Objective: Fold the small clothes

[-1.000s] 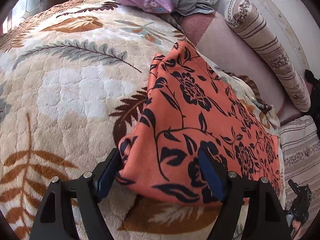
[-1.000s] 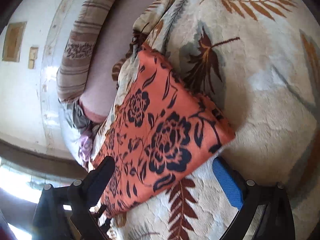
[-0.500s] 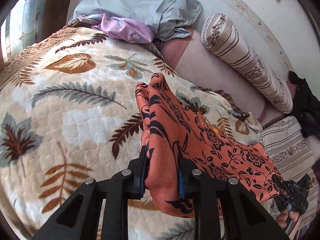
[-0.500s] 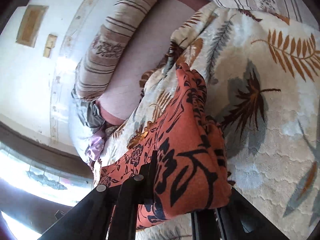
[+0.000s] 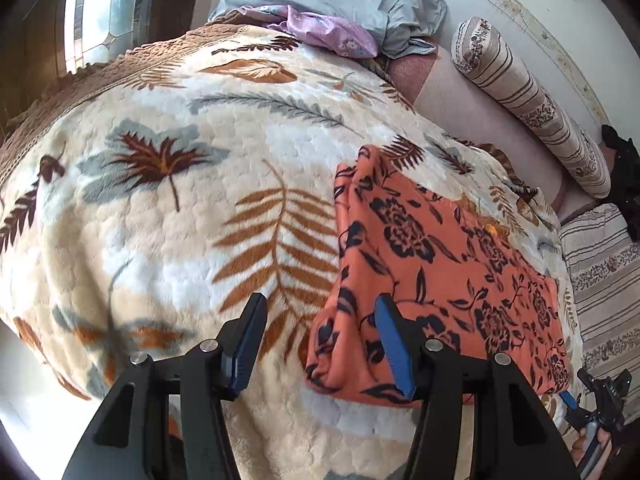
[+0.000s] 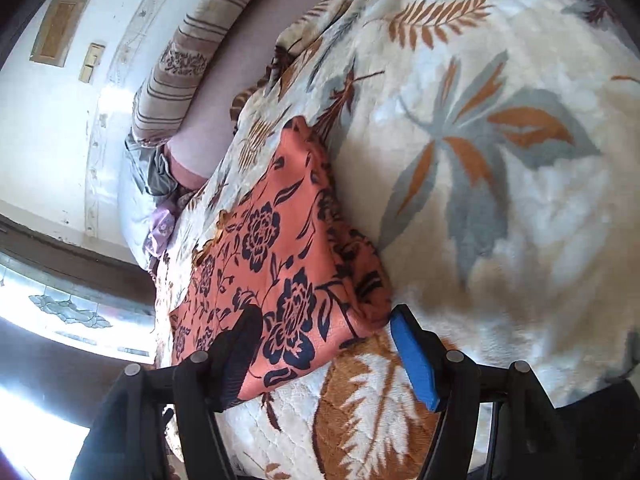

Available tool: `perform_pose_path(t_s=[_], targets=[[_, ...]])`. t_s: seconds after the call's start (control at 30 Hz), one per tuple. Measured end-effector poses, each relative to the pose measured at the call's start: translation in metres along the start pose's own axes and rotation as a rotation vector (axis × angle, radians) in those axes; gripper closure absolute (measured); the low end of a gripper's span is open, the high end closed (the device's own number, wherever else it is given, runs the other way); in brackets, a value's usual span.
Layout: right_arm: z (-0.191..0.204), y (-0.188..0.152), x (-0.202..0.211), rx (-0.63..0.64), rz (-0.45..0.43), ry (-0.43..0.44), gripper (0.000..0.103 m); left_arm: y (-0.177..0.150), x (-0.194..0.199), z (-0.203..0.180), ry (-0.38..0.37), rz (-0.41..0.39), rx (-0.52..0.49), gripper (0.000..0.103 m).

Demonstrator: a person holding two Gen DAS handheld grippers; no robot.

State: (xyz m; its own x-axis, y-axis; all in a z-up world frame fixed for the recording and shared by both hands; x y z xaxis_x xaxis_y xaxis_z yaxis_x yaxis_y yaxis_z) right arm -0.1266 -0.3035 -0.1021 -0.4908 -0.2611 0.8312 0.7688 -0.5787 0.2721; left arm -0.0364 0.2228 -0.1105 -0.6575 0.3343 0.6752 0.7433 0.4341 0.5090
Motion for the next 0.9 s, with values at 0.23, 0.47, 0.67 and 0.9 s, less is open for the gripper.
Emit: perform_pose_path(t_s=[0.23, 0.47, 0.67, 0.9], targets=[[0.032, 0.050, 0.019, 0.103, -0.055, 0.021, 0.032, 0.058, -0.064, -0.019, -0.046, 0.089, -0.083, 0.045], [0.087, 0.106, -0.050, 0.293, -0.008, -0.061, 0.032, 0.081, -0.106, -0.026, -0.026, 0.126, -0.095, 0.045], [0.119, 0.124, -0.104, 0.408, 0.005, -0.197, 0.075, 0.092, -0.128, -0.037, -0.028, 0.143, -0.159, 0.052], [0.134, 0.118, -0.102, 0.532, -0.060, -0.309, 0.096, 0.100, -0.125, -0.029, 0.016, 0.098, -0.174, 0.103]])
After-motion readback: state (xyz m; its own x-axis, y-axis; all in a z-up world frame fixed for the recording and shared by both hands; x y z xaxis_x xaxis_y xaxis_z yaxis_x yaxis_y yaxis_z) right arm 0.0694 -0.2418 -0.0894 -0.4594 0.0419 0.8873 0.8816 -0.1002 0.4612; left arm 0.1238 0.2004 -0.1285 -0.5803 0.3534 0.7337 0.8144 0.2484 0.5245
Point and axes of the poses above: each gripper's, at about its wrist camera, not at the fingertips, and x roughly against the way its jaws point, z to its left, y to its top, the point moved 3 cm from there along -x, roughly the way its jaws point, and after that the axes turned 15 degrees about -y, right-handed, at the moved point
